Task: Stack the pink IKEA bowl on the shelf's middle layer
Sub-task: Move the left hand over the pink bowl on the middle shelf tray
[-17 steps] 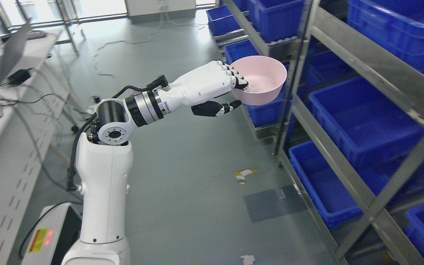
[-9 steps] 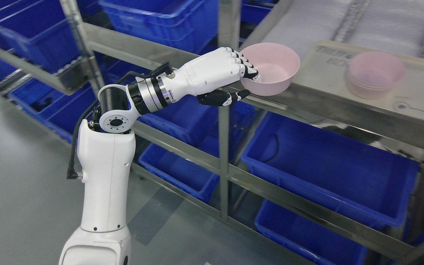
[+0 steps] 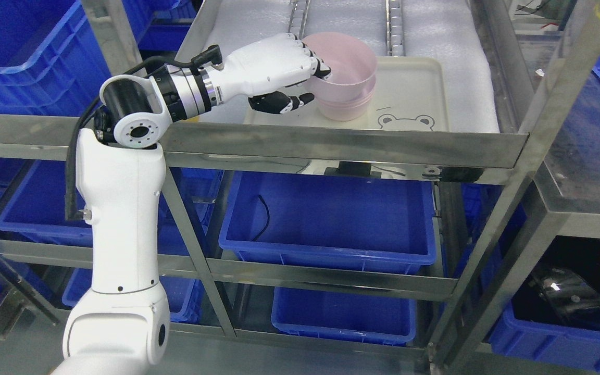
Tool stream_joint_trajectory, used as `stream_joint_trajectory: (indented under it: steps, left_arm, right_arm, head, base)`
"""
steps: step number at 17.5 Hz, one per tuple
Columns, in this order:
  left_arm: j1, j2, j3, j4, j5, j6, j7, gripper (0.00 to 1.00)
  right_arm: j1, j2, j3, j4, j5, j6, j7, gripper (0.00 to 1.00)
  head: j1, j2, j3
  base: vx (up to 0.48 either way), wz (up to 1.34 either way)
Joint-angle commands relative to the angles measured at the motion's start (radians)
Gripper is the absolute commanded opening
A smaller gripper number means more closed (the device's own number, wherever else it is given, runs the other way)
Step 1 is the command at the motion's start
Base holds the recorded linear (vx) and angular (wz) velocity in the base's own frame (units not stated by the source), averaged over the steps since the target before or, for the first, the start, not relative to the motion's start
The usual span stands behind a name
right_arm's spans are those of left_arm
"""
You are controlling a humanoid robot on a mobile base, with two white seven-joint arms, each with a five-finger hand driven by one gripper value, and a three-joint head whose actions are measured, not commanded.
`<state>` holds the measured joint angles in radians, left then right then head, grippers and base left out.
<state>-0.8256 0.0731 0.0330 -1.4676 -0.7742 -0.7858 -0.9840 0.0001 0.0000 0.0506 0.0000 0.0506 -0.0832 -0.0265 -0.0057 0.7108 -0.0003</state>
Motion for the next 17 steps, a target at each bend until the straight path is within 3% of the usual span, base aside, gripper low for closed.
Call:
stream_joint_trajectory:
  steps: [1,7,11,17]
  left_arm:
    - [-0.020,0.082,0.036,0.069,-0.112,0.000,0.002,0.03]
    - [-0.058,-0.025,-0.005,0.174,-0.112,0.000,0.011,0.03]
    - [-0.063,-0.018,-0.031,0.188,-0.191,0.000,0.007,0.03]
    - [-0.063,0.022,-0.025,0.188,-0.194,0.000,0.005,0.04]
  right_arm:
    - [0.021,-0.017,0.000,-0.018,0.000,0.000,0.000,1.00]
    - [0.021,-0.017,0.000,-0.018,0.000,0.000,0.000,1.00]
    - [0.021,-0.017,0.000,-0.018,0.000,0.000,0.000,1.00]
    - [0.021,-0.017,0.000,-0.018,0.000,0.000,0.000,1.00]
  head:
    - [0.0000,0.000,0.000]
    - [0.0000,0.000,0.000]
    - [0.0000,0.000,0.000]
    - [0.0000,0.000,0.000]
  base:
    - [0.035,-0.29]
    - [0.025,-0.16]
    - [0.019,-0.12]
    - [-0.002,0.01]
